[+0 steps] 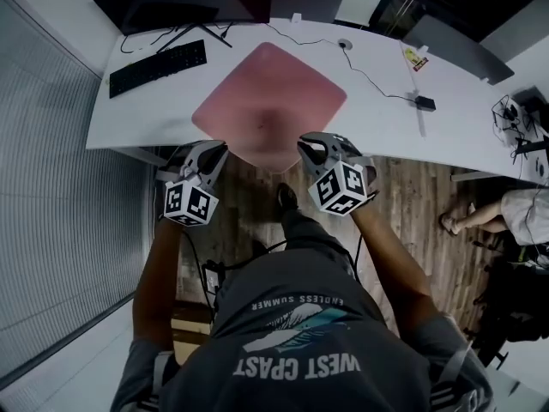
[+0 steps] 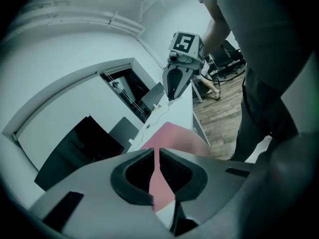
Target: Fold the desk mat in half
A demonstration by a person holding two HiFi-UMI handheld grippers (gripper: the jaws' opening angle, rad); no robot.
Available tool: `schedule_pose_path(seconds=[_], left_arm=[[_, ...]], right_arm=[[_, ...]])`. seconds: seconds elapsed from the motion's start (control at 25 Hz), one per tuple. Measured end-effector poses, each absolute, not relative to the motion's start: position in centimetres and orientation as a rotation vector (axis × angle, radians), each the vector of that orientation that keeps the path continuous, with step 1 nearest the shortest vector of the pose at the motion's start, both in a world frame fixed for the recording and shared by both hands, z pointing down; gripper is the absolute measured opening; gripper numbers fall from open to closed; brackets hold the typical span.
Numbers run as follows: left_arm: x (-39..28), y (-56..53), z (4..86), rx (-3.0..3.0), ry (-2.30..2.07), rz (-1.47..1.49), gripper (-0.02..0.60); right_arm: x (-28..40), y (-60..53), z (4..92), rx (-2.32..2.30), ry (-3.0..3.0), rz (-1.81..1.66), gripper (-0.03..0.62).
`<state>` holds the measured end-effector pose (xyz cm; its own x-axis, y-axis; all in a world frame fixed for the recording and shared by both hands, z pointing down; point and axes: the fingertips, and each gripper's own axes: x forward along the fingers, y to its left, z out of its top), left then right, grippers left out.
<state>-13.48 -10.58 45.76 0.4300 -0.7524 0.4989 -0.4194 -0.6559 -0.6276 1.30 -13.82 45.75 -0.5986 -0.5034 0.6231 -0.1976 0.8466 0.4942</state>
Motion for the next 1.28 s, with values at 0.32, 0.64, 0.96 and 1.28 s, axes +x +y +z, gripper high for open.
schedule_pose_path(seconds=[0.32,0.64,0.96,1.28], left_arm=[[-13.0,-12.2,53.9,-2.273,0.953,-1.276,0.062],[-13.2,-12.6,62.5,-2.204,0.903,-1.465,0.268],[-13.4,-13.3,68.4,-2.089,0.926,-1.561,0.362],[-13.4,-14.0,70.9,-2.097,0.982,-1.559,0.362]], right_arm=[[2.1,-15.3,54.4,0.297,-2.128,-0.522,0.18],[4.0,-15.2,63.3,0.079,-1.94,-0.684,0.305],[4.9,-16.3,68.6,0.023,-1.841,-0.842,0.33],[4.5,-17.6,70.4,0.021,-1.787,-1.028,0.333]])
